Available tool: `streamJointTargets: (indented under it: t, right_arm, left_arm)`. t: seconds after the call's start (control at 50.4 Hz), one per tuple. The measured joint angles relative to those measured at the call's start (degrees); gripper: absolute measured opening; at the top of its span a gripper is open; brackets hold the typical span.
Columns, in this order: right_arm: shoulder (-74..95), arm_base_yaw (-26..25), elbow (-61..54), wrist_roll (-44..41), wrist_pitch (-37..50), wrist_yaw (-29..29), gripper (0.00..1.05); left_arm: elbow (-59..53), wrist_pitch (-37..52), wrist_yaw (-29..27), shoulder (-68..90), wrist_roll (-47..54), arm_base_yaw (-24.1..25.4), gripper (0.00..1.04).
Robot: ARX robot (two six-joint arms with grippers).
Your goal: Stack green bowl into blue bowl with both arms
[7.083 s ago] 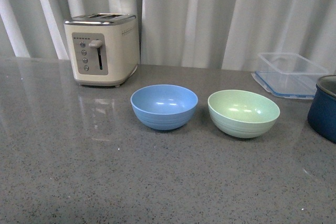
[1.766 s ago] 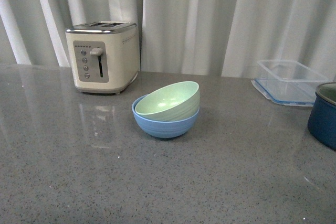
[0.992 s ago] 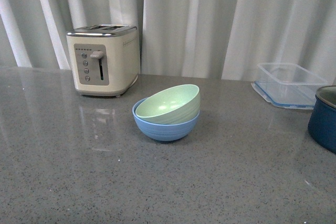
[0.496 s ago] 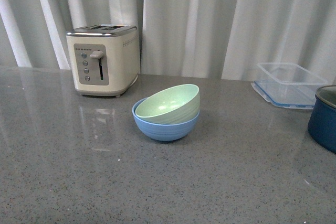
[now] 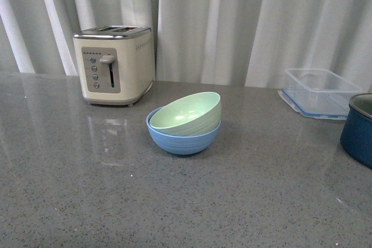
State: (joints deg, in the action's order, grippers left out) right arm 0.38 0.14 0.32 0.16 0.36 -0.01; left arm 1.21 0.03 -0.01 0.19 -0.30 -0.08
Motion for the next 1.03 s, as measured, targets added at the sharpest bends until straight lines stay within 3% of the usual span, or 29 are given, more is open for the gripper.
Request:
streamJointTargets:
  t: [0.119, 0.714, 1.032]
  right_arm:
    - [-0.1, 0.0, 0.0, 0.0, -0.3, 0.0, 0.05]
    - [-0.1, 0.0, 0.0, 0.0, -0.3, 0.0, 0.96]
    - [-0.1, 0.0, 0.0, 0.0, -0.3, 0.0, 0.95]
  left_arm:
    - [0.0, 0.0, 0.0, 0.0, 0.0, 0.0, 0.98]
    - [0.0, 0.0, 0.0, 0.0, 0.0, 0.0, 0.98]
    - [0.0, 0.0, 0.0, 0.0, 0.0, 0.0, 0.98]
